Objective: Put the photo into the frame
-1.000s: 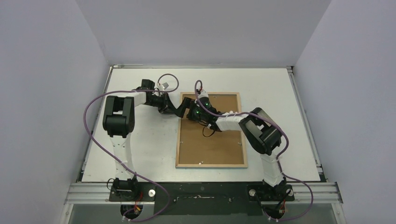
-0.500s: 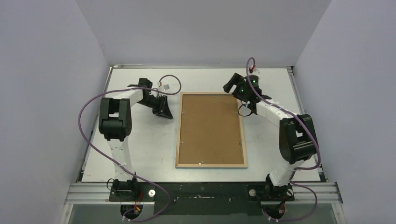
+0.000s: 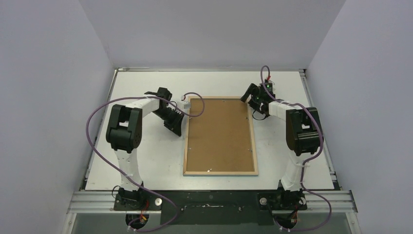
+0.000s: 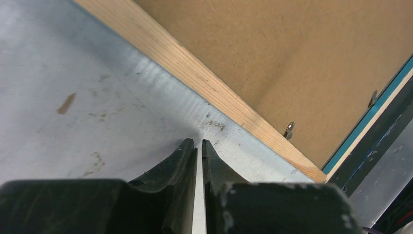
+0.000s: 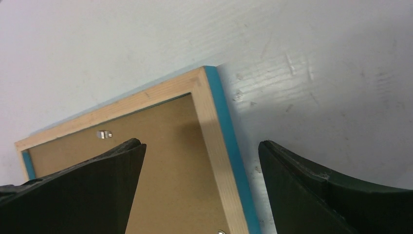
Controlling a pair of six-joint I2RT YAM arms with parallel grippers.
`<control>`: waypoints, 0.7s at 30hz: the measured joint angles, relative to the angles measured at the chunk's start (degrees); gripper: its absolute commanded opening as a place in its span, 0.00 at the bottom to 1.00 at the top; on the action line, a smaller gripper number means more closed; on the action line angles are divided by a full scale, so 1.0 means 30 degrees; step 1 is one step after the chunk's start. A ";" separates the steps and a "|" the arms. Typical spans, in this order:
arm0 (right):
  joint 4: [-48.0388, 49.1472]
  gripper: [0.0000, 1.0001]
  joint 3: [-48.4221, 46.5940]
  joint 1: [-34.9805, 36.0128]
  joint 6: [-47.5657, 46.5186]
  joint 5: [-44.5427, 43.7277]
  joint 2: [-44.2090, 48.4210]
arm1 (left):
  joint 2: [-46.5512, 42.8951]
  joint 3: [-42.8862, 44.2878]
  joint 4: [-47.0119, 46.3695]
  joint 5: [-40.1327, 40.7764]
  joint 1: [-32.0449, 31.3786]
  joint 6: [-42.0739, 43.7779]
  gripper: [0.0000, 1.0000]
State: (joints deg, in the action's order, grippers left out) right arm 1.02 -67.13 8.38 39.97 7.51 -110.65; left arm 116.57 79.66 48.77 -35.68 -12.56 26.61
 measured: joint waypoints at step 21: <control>-0.0678 0.90 -1.1526 0.2521 0.0867 0.3300 -0.8116 | -0.0109 -0.0095 0.2120 0.0525 -0.2856 0.1515 0.08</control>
State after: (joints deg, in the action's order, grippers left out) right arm -1.02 -101.71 15.94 42.57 17.41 -135.00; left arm 116.25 79.37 55.13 -34.11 -21.12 31.16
